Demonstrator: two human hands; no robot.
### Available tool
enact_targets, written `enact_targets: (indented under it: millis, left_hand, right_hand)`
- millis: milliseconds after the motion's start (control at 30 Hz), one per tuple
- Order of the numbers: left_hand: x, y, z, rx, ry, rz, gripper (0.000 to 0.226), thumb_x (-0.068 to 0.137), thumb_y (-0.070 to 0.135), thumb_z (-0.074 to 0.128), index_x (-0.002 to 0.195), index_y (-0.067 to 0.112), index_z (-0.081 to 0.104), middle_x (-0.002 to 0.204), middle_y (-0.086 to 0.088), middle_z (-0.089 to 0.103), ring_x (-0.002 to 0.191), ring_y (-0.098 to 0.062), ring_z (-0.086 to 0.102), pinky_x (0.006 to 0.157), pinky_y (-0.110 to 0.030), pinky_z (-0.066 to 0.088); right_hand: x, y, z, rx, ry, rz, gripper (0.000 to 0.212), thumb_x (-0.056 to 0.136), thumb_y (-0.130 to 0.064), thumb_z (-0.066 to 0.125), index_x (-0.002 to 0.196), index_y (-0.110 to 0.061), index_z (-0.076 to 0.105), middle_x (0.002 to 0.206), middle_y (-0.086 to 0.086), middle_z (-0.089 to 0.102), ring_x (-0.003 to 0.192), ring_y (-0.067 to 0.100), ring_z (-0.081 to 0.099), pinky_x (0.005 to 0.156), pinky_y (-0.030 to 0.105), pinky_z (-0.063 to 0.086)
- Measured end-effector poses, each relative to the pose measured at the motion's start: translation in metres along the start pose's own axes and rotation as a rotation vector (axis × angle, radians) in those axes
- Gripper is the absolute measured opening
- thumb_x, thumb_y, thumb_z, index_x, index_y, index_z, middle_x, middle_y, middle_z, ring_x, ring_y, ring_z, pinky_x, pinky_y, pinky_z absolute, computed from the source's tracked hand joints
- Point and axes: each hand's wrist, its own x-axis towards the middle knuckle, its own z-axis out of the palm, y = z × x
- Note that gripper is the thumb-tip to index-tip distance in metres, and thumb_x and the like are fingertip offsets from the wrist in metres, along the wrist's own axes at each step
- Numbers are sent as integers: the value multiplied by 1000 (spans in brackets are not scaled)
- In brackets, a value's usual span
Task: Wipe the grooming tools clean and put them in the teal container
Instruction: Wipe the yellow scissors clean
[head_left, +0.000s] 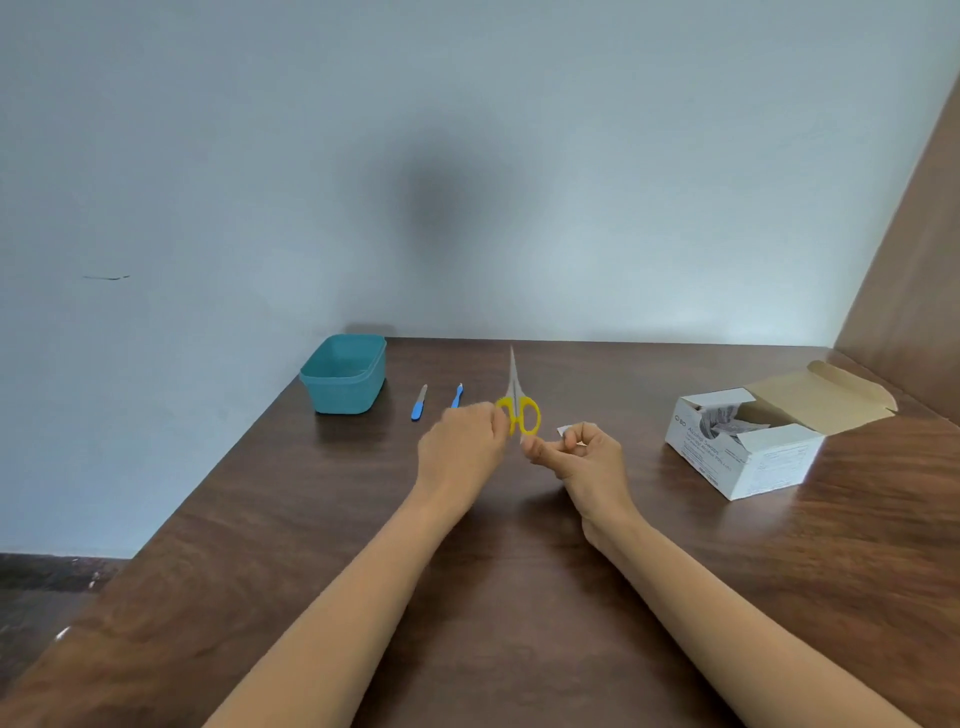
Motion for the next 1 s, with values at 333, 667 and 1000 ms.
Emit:
enact_targets:
  millis: [333, 667, 1000]
  left_hand:
    - [67, -92, -108, 401, 61, -165, 36, 97, 27, 35, 103, 7, 65, 110, -17, 59, 103, -37, 58, 77, -32, 39]
    - [127, -131, -120, 726, -103, -82, 27, 98, 22, 35, 90, 9, 58, 108, -11, 58, 89, -28, 56, 69, -29, 34]
    - [160, -138, -88, 970, -282, -41, 16, 95, 20, 39, 85, 16, 51, 72, 4, 38, 70, -15, 47, 50, -25, 21]
  right_hand:
    - [36, 17, 77, 76, 2, 60, 38, 72, -9, 81, 69, -15, 43, 62, 5, 60, 58, 10, 66, 54, 14, 45]
    - [66, 41, 95, -77, 62, -6, 35, 70, -19, 83, 68, -14, 49, 67, 6, 65, 75, 24, 68, 68, 27, 46]
    - [69, 44, 96, -128, 68, -35, 35, 71, -20, 83, 63, -17, 48, 68, 13, 66, 79, 34, 69, 78, 42, 52]
